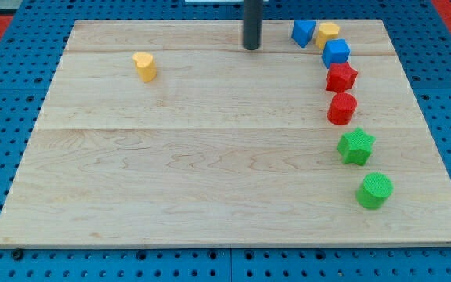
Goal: Push the blue triangle into the yellow hexagon
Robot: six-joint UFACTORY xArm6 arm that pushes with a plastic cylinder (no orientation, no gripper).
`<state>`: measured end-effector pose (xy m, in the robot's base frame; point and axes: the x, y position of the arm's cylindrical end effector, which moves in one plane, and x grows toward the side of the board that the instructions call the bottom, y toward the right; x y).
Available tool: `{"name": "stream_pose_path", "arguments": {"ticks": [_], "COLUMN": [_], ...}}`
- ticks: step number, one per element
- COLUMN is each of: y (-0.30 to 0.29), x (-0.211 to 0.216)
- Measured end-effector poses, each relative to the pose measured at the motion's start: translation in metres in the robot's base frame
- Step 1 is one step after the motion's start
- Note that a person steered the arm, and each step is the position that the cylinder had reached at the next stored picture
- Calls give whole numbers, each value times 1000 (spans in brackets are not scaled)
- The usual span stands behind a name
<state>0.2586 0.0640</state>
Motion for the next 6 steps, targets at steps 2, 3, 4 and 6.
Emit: {"name": "stream_pose_path", "arguments": {"ticks": [2,3,4,6], "y": [45,56,64,83], "x": [-32,-39,-48,-51]}}
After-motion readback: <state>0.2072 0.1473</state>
